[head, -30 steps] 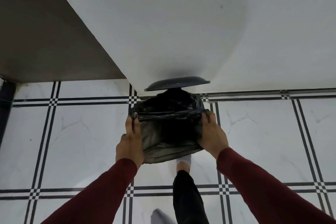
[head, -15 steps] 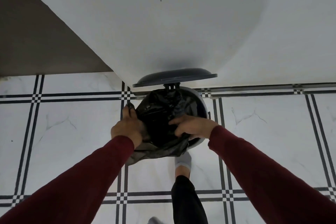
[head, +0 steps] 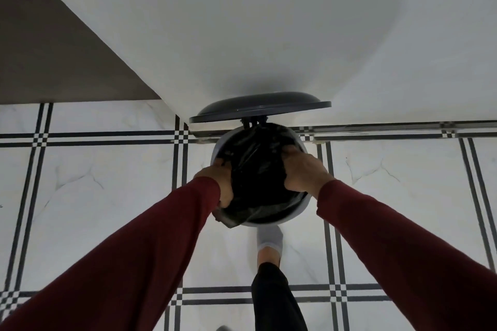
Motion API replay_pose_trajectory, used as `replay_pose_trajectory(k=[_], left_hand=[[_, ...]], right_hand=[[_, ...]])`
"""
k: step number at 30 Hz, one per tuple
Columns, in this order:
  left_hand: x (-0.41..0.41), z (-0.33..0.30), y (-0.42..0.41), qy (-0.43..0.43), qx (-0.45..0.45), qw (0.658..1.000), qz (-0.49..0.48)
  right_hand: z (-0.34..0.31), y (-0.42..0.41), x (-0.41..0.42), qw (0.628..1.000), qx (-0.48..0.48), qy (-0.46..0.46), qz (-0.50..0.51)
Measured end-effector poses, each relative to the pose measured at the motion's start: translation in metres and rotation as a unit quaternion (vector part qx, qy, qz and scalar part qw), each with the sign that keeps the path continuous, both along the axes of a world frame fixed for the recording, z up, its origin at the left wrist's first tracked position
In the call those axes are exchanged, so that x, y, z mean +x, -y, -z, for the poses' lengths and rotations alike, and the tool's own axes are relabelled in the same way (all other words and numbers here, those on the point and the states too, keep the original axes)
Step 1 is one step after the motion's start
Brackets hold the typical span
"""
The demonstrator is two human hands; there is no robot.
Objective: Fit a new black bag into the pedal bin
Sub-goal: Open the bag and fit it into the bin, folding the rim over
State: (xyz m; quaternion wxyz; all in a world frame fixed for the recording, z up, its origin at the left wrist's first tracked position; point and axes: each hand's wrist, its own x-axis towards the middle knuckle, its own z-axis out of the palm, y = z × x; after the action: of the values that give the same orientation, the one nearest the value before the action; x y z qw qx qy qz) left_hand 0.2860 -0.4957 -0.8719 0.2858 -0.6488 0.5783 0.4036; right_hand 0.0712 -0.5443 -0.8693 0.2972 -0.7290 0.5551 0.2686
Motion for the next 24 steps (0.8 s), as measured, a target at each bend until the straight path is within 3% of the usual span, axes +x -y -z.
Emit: replay_pose_trajectory(k=[2,5,9,11,13,17,19,21,24], left_hand=[[0.007,0.002,0.003,-0.002,-0.002,1.000,-0.005],[0.011,0.003,0.013,-0.051,-0.046,0.996,-0.054],[0.014,0.000,0.015,-0.133,-0.117,0.976,-0.126],[0.018,-0.003,0.011,-0.187,-0.130,0.956,-0.184],[0.023,-0.004,0.006,-0.234,-0.130,0.931,-0.247],[0.031,-0.002,0.002,-0.239,-0.216,0.898,-0.300],[0.032,0.000,0.001,-0.181,-0.266,0.906,-0.276],[0.033,-0.002,-0.001,-0.132,-0.305,0.914,-0.233],[0.041,0.001,0.000,-0.106,-0.330,0.924,-0.164]], right_hand=[[-0.001,-0.002,0.010,0.996,0.082,-0.010,-0.012],[0.003,-0.002,0.017,0.974,0.212,0.001,0.082],[0.003,0.008,0.009,0.948,0.045,0.183,0.259],[-0.004,0.007,-0.002,0.929,-0.041,0.231,0.287],[-0.004,0.005,-0.019,0.926,-0.108,0.247,0.264],[0.004,0.007,-0.046,0.953,-0.095,0.203,0.205],[0.007,0.009,-0.052,0.974,-0.150,0.142,0.090],[0.009,0.014,-0.056,0.973,-0.210,0.096,-0.007],[0.014,0.027,-0.063,0.966,-0.249,0.053,-0.050]])
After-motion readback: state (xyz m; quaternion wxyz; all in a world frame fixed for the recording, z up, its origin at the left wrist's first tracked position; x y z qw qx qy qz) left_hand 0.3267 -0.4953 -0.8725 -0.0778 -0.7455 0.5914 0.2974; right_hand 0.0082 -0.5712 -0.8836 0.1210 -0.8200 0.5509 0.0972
